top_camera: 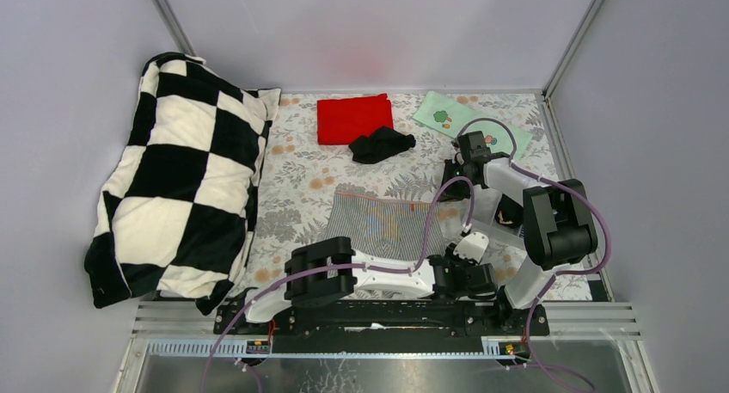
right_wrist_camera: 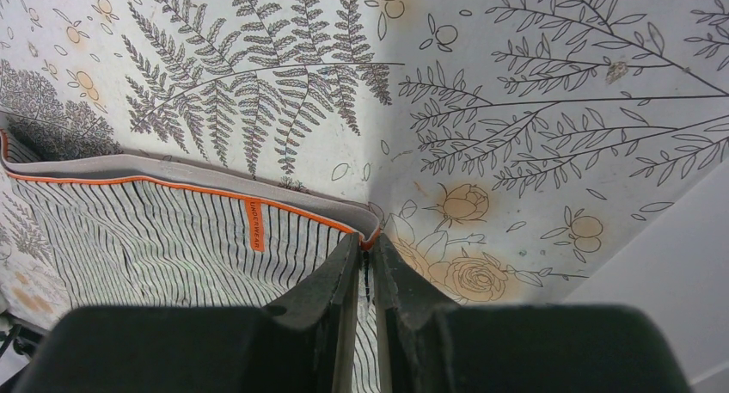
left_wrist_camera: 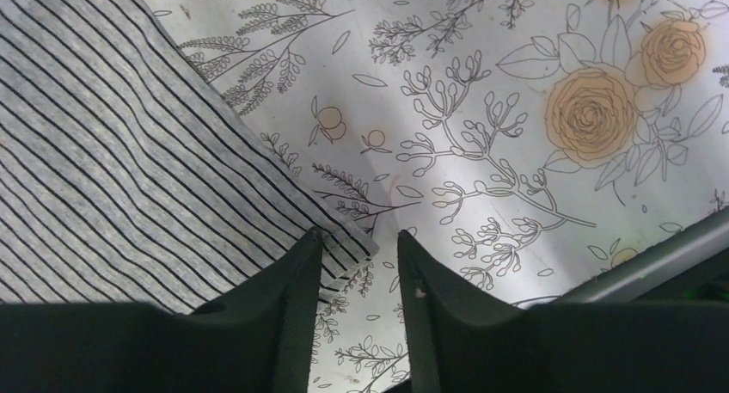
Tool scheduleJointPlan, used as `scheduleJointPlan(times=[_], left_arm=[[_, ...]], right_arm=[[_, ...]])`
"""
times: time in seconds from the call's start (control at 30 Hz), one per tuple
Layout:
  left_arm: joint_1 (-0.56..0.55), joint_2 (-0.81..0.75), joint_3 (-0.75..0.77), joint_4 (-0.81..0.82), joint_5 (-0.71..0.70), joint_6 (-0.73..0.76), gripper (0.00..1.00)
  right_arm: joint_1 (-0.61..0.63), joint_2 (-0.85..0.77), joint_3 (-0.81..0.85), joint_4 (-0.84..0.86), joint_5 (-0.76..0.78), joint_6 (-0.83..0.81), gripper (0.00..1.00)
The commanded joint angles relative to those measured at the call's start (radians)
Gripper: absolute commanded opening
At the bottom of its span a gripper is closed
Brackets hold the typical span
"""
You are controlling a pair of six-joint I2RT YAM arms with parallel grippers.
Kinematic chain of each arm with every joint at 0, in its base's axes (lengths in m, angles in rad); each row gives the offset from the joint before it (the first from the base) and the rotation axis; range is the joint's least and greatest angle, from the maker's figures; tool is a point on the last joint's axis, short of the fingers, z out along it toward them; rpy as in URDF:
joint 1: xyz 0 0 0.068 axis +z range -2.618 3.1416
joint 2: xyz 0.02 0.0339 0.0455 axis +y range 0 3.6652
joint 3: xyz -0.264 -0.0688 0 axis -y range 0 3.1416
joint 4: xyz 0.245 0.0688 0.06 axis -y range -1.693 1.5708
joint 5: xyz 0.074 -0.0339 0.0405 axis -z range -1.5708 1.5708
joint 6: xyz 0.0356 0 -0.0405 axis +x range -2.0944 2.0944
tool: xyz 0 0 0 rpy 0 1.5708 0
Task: Roll the underwear
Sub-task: Fold the underwear at the center of the board.
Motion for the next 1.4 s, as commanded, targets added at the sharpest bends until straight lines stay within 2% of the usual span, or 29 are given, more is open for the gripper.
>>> scheduleJointPlan(times=[0.0, 0.13, 0.37, 0.5, 0.63, 0.87, 1.07, 1.37], left_arm=[[-0.003, 0.048, -0.003, -0.109, -0.002, -0.024, 0.39], [-0.004, 0.025, -0.055, -0.117, 0.005, -0.044, 0.27], [-0.003, -0.002, -0.109, -0.113, -0.033, -0.043, 0.0], [-0.004, -0.072, -0.148, -0.036, -0.023, 0.019, 0.0], [-0.004, -0.257, -0.298, 0.141, 0.023, 0.075, 0.0], [-0.004, -0.482, -0.466, 0.33, 0.149, 0.109, 0.0], [-0.004, -0.57, -0.545, 0.361, 0.181, 0.106, 0.0], [0.009, -0.655, -0.619, 0.39, 0.153, 0.029, 0.0]], right_arm=[[-0.004, -0.025, 0.003, -0.017, -0.016, -0.017, 0.17], [-0.004, -0.026, 0.002, -0.018, -0.008, -0.018, 0.17], [-0.004, -0.042, -0.003, -0.015, -0.009, -0.01, 0.15], [-0.004, -0.084, -0.012, -0.026, 0.002, 0.003, 0.09], [-0.004, -0.158, -0.034, -0.055, 0.06, 0.016, 0.0], [-0.004, -0.296, -0.058, -0.125, 0.196, 0.017, 0.0], [-0.004, -0.366, -0.058, -0.165, 0.208, 0.007, 0.0], [-0.003, -0.397, -0.022, -0.202, 0.099, -0.007, 0.0]])
